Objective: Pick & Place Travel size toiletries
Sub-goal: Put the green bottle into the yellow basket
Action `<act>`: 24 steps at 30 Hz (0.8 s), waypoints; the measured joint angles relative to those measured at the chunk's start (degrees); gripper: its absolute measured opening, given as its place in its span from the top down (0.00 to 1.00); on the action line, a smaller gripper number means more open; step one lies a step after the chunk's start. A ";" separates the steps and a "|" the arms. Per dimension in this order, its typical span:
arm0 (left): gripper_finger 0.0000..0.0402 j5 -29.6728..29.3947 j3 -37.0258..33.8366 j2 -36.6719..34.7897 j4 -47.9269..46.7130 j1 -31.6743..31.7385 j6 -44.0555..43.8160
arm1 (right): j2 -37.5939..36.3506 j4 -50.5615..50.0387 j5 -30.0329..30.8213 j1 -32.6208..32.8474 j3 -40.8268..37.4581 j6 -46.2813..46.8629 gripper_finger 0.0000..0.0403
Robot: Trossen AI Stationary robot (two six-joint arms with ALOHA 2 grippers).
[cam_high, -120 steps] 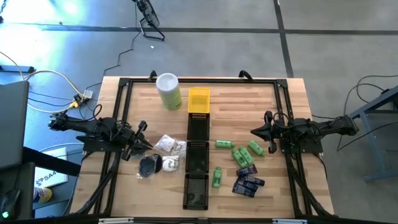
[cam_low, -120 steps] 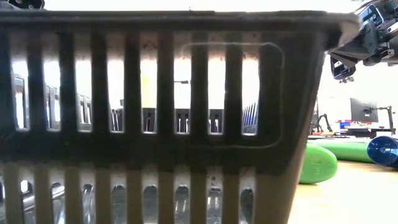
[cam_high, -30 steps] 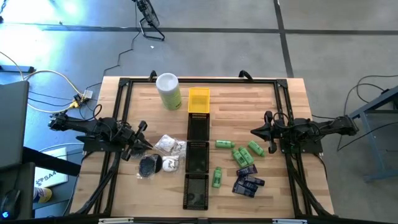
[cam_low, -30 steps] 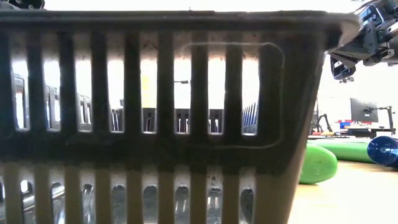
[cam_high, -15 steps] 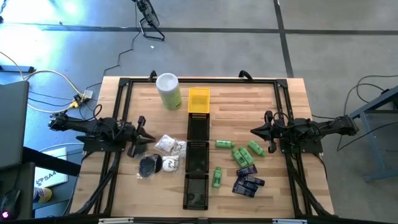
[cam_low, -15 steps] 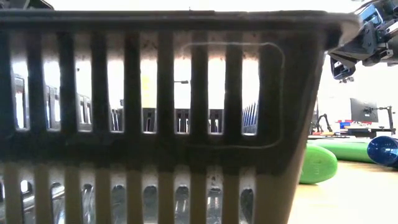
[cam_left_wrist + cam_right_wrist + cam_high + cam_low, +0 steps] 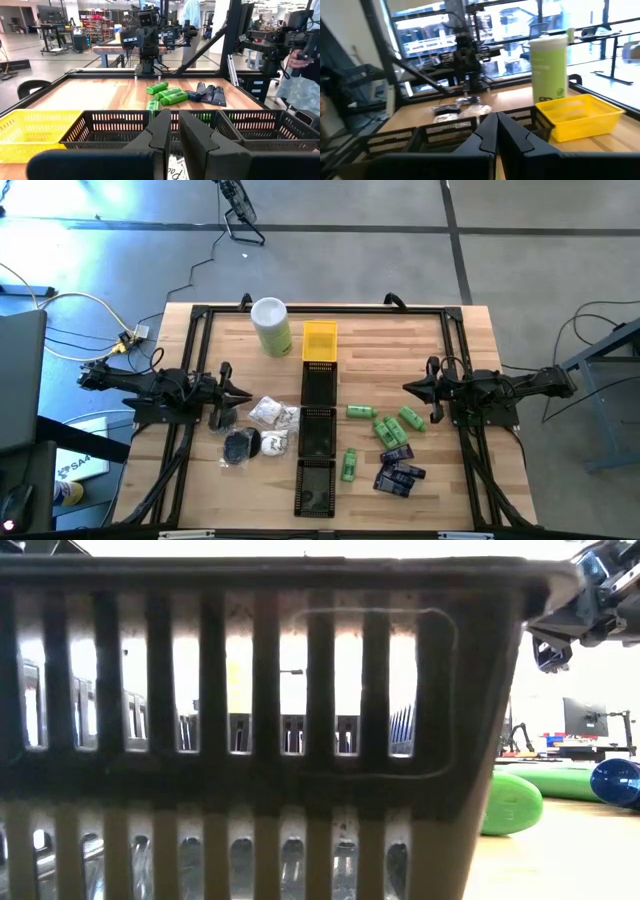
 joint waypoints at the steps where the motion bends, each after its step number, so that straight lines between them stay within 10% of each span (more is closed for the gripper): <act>1: 0.92 0.15 0.00 -0.01 0.00 0.00 0.79 | 0.22 0.16 0.73 0.01 0.00 0.04 0.99; 24: 0.92 -0.20 0.00 -0.01 0.02 0.00 4.01 | 4.57 0.37 5.95 -0.01 0.02 2.96 0.99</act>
